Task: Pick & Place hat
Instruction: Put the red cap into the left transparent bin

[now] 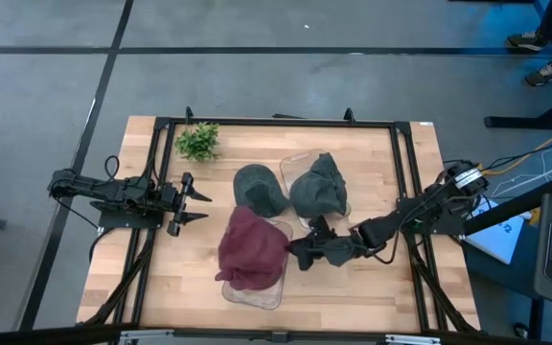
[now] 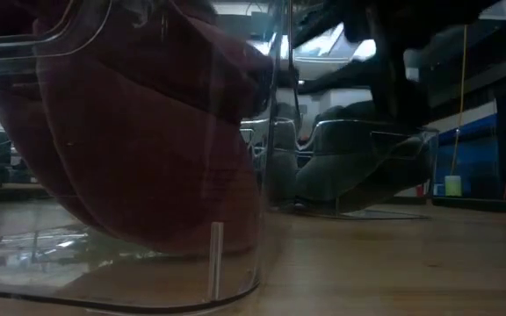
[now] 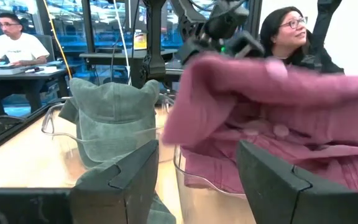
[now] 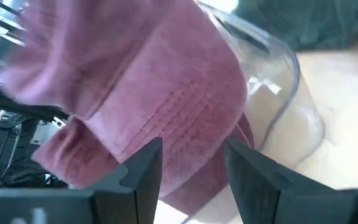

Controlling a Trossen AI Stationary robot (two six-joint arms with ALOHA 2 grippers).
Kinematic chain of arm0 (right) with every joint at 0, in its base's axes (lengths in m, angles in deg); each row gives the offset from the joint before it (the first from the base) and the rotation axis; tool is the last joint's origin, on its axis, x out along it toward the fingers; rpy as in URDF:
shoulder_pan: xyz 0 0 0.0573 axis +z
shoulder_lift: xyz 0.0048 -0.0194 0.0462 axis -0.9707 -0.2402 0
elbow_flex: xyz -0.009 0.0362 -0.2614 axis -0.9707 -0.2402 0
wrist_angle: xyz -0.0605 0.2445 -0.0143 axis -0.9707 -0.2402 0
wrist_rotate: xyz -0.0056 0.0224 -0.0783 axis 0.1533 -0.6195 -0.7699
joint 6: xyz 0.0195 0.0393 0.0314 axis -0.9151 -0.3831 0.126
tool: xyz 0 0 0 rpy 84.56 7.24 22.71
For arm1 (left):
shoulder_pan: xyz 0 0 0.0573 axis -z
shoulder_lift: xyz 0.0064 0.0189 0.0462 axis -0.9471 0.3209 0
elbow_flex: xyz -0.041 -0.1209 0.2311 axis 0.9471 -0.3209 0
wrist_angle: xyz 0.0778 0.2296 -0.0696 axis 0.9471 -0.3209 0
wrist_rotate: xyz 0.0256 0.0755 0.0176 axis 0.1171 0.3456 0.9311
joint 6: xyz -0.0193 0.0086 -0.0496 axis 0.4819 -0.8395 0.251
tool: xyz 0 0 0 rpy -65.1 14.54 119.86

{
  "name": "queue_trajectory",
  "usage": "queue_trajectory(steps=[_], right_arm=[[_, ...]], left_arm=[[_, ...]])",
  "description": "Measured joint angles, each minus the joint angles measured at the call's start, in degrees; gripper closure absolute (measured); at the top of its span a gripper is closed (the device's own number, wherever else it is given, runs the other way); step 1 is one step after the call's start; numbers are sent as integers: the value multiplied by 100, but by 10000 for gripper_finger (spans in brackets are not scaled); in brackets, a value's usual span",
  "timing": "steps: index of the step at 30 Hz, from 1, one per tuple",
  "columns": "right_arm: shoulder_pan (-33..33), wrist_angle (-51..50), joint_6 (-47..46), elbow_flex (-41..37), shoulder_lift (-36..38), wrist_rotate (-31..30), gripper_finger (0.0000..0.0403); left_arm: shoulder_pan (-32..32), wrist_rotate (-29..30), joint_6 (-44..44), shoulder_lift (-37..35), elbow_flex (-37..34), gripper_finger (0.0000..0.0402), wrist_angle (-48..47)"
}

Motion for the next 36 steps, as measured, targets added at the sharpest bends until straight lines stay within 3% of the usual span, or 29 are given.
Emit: queue_trajectory(steps=[5,9,12,19,25,36], right_arm=[[219,-855,190,370,404,-438,232],[419,-1846,81,759,762,-439,232],[649,-2058,-340,886,845,-390,232],[994,-1214,-1301,572,460,-674,232],[971,-64,-1392,392,-121,-995,232],[782,499,-1634,347,-793,-946,232]], left_arm=[[0,-1,0,1,0,194,0],[-1,0,1,1,0,196,0],[1,-2,1,1,0,195,0],[-1,0,0,1,-1,192,0],[1,2,2,1,-1,195,0],[1,0,2,1,0,195,0]])
